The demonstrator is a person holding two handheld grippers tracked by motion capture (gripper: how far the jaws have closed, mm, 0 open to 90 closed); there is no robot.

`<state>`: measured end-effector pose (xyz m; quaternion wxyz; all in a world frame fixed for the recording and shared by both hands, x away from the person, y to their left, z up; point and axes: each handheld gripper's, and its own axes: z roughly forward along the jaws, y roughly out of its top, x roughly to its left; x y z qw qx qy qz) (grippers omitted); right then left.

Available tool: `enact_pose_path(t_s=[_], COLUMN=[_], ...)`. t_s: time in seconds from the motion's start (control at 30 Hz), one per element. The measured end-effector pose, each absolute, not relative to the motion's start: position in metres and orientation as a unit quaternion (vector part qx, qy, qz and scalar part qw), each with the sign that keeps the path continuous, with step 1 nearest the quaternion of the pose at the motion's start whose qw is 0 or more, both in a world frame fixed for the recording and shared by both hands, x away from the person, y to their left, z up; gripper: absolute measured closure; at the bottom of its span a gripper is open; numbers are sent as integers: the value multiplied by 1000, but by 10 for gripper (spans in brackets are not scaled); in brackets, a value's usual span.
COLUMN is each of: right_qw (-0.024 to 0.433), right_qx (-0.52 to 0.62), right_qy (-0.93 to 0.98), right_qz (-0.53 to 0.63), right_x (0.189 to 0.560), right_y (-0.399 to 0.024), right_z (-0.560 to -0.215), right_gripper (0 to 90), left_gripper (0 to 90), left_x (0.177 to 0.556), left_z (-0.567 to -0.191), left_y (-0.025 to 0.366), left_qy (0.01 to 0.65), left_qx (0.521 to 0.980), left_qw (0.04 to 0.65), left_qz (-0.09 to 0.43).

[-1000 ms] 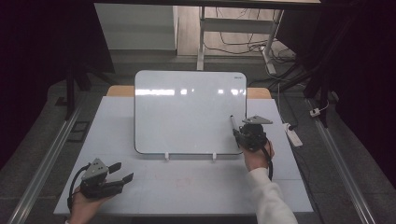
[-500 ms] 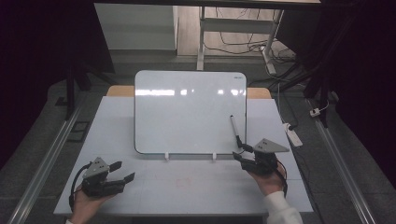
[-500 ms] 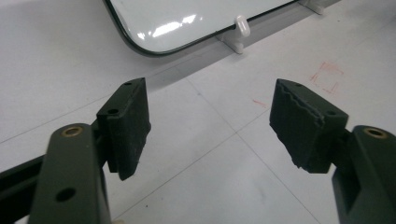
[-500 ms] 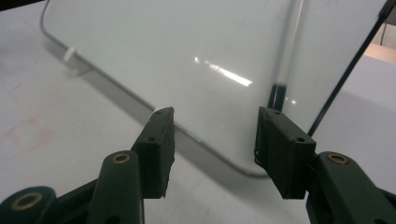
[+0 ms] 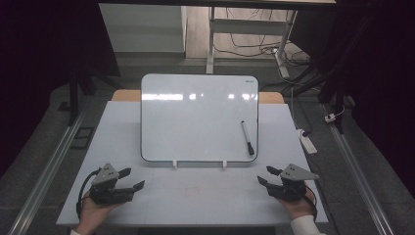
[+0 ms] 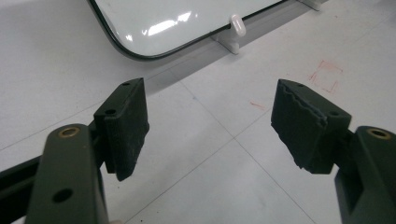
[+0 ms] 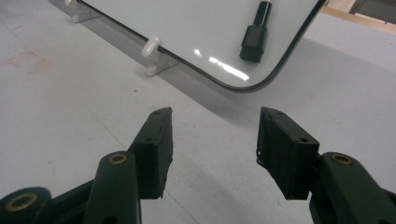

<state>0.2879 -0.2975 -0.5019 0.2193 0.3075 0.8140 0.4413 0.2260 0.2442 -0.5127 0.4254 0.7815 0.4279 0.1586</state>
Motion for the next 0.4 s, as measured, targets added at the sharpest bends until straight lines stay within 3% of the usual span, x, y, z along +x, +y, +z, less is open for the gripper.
enact_pose_path(t_s=[0.4], right_qw=[219], right_qx=[304], right_qy=[811], right_qz=[449], right_x=[287], right_y=[-298], right_z=[-502], right_gripper=[452], left_gripper=[277], left_x=[225], left_z=[-515], left_y=[244], left_qy=[427], left_qx=[784], left_qw=[422], left_qz=[159])
